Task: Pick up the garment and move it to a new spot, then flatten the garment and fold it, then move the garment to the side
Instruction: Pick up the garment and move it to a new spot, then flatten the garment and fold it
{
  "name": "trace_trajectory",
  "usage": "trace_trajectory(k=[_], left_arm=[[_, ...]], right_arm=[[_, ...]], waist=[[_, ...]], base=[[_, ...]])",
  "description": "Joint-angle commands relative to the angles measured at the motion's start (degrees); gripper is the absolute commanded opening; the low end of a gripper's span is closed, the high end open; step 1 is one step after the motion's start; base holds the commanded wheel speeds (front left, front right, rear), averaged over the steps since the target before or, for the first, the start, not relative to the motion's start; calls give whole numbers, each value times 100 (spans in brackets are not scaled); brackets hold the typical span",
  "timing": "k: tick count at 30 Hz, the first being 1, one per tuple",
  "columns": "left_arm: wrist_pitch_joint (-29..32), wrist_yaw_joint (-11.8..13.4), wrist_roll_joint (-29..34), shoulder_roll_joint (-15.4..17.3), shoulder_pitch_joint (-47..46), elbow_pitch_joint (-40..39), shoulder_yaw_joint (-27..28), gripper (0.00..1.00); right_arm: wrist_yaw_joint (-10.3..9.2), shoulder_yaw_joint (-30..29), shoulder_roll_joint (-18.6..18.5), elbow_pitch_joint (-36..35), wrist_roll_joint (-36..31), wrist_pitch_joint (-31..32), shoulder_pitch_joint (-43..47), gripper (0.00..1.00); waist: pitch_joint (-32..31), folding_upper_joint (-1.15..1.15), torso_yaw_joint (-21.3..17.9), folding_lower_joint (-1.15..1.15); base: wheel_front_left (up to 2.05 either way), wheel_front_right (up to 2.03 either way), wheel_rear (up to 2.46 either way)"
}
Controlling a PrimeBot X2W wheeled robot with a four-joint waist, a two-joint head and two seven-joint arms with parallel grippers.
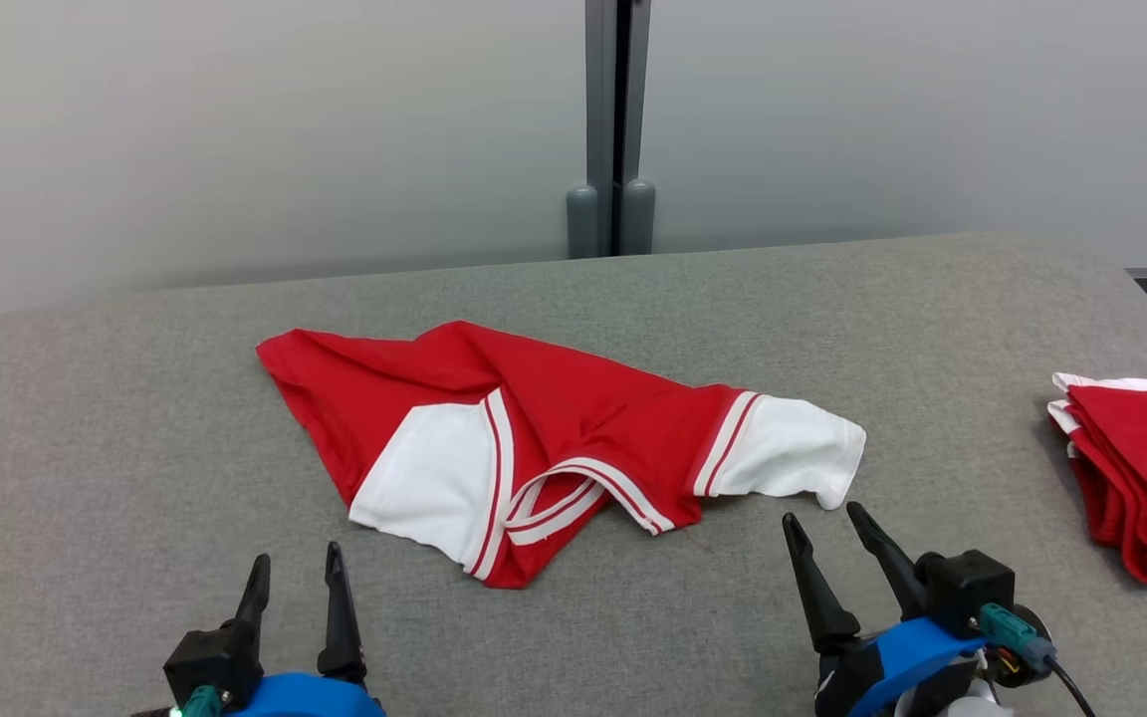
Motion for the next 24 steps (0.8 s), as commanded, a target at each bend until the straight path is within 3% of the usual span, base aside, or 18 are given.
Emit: trace_trajectory(k=[1,8,20,24], left_arm=[[-16,27,-38,-11,-53,-31,-75,100],[-16,79,-192,-9,-328,-51,-503,100],[-16,227,-390,-11,-572,-91,-939,100],[-16,271,-460,-10,-609,-118,-1017,100]], right_arm=[[1,-4,-18,40,-23,-3,81,100],[1,123,-17,341,-6,-2,-228,100],[1,1416,-20,586,342,-3,-957,100],[1,1563,-25,900,331,-2,-1183,100]], waist=[[42,1,46,0],[453,1,500,0],[949,1,1442,0],[1015,1,1659,0]], base=[[0,0,0],[0,0,0],[0,0,0],[0,0,0]])
